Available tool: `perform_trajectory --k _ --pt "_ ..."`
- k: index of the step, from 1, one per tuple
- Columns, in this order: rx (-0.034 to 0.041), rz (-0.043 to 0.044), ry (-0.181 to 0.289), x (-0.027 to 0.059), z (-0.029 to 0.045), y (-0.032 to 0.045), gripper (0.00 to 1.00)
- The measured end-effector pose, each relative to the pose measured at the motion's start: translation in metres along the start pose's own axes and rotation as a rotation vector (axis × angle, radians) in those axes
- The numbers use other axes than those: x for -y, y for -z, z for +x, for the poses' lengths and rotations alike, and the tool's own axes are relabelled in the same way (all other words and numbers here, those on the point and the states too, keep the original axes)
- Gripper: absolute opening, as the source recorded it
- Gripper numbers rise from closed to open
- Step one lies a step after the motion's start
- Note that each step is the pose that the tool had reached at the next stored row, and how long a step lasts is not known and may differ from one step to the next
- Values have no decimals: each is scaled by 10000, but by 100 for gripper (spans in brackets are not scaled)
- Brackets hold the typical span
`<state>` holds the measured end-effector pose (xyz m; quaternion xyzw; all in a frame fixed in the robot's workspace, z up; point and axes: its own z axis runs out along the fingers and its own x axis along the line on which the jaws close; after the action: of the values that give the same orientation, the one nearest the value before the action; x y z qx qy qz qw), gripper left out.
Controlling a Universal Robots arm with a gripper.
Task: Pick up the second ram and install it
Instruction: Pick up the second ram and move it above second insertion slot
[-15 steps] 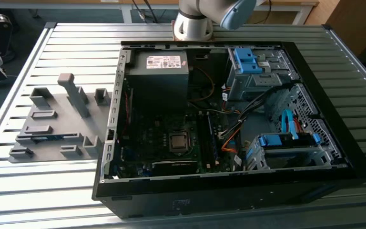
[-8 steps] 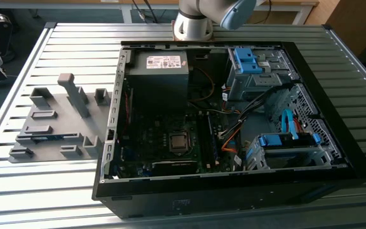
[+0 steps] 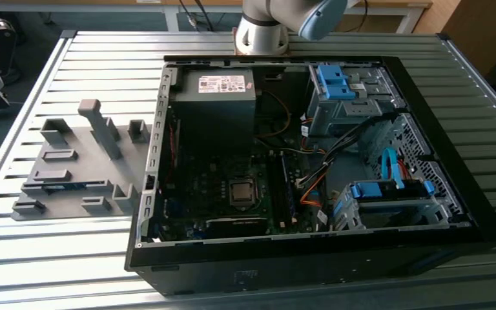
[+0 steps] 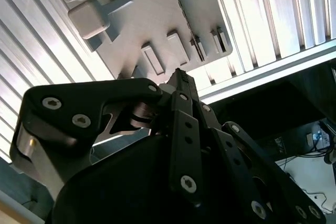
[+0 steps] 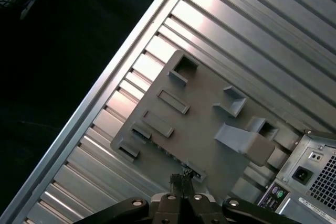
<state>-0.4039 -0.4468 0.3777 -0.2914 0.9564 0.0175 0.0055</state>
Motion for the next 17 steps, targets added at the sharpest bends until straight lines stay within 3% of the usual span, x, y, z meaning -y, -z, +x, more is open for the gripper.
perform_trajectory --k 17 --pt "-12 -8 372 1 2 0 11"
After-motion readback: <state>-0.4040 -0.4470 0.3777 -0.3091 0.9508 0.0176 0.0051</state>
